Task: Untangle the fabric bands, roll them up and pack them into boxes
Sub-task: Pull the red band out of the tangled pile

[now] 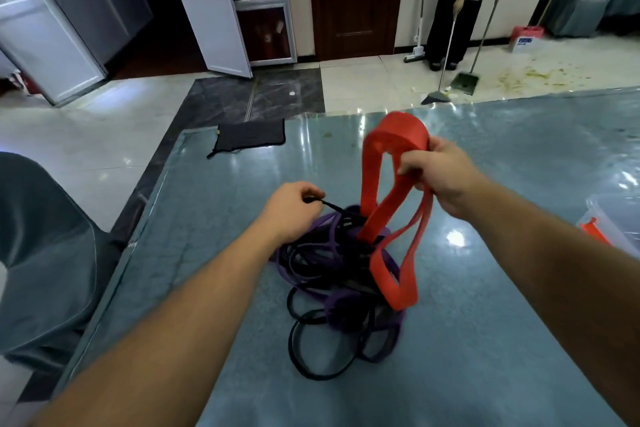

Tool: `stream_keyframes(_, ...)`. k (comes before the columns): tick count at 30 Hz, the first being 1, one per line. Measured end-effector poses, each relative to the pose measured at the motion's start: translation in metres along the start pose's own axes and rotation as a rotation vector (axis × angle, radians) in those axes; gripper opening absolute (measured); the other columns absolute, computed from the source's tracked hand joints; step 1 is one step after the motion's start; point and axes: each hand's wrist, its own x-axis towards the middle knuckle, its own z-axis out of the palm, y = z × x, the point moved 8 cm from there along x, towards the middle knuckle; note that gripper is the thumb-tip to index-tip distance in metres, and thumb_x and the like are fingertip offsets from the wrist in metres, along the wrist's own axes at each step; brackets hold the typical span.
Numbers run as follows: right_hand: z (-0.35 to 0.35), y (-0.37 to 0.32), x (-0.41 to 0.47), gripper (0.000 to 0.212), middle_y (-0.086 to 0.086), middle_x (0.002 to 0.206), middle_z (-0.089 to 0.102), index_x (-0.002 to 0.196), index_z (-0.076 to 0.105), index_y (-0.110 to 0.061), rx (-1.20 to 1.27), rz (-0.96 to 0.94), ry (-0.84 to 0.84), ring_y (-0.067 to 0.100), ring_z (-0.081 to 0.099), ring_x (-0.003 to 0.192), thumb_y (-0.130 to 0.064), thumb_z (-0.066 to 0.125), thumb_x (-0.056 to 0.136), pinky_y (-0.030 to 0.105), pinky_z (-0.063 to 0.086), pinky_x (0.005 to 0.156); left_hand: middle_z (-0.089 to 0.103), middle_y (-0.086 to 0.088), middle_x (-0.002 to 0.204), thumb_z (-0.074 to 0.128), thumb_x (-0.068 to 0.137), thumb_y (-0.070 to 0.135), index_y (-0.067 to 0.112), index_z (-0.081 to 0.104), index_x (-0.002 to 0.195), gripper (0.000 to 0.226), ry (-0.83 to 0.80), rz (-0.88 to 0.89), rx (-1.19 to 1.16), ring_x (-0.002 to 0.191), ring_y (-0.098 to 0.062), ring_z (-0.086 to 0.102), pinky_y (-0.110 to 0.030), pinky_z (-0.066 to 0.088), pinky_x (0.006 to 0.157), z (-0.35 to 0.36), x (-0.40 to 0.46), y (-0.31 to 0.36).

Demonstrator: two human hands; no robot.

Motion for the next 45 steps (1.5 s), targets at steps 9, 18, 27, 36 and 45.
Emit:
stream_keyframes(9,-0.018,-0.046,-0.023,0.025,-0.003,0.056,0.049,0.08,0.054,-0.013,0.126,-0.091,-0.244,0.011,0.049,0.053,0.008,0.051,0.065,0.028,0.041,0.055,0.062,-0.01,0.127,0.061,0.086,0.026,0.021,0.059,0.135,0.05,-0.201,-0.1,0.5,0.118,-0.034,0.059,-0.042,0.051,0.1,0.047,0.01,-0.06)
stream_keyframes(18,-0.014,-0.073,-0.037,0.039,0.001,0.06,0.053,0.076,0.067,-0.021,0.198,-0.14,-0.402,0.014,0.054,0.056,0.006,0.047,0.057,0.027,0.047,0.055,0.049,-0.004,0.149,0.075,0.083,0.029,0.028,0.046,0.15,0.073,-0.374,0.13,0.47,0.138,-0.025,0.048,-0.037,0.039,0.117,0.135,0.019,-0.043)
stream_keyframes(27,-0.031,-0.061,-0.025,0.044,0.01,0.067,0.038,0.094,0.052,-0.004,0.212,-0.119,-0.303,0.022,0.04,0.059,0.005,0.054,0.05,0.028,0.041,0.051,0.048,-0.005,0.153,0.077,0.084,0.04,0.018,0.042,0.149,0.076,-0.182,0.095,0.485,0.142,-0.029,0.044,-0.048,0.045,0.11,0.162,0.052,-0.055)
stream_keyframes(36,-0.05,-0.033,-0.017,0.031,0.002,0.052,0.048,0.084,0.054,-0.003,0.058,-0.069,-0.24,0.013,0.046,0.045,0.004,0.05,0.054,0.026,0.038,0.046,0.057,-0.003,0.108,0.055,0.092,0.031,0.016,0.058,0.101,0.018,-0.1,0.094,0.298,0.107,-0.03,0.058,-0.043,0.049,0.094,0.131,0.061,-0.043)
stream_keyframes(45,-0.05,0.007,0.001,0.02,0.012,0.066,0.052,0.095,0.062,0.009,-0.082,0.031,-0.037,0.023,0.046,0.06,0.014,0.057,0.076,0.028,0.039,0.052,0.064,-0.002,0.083,0.053,0.078,0.025,0.02,0.06,0.09,0.015,0.211,0.047,-0.474,0.073,-0.016,0.051,-0.033,0.041,0.066,-0.013,0.039,0.004)
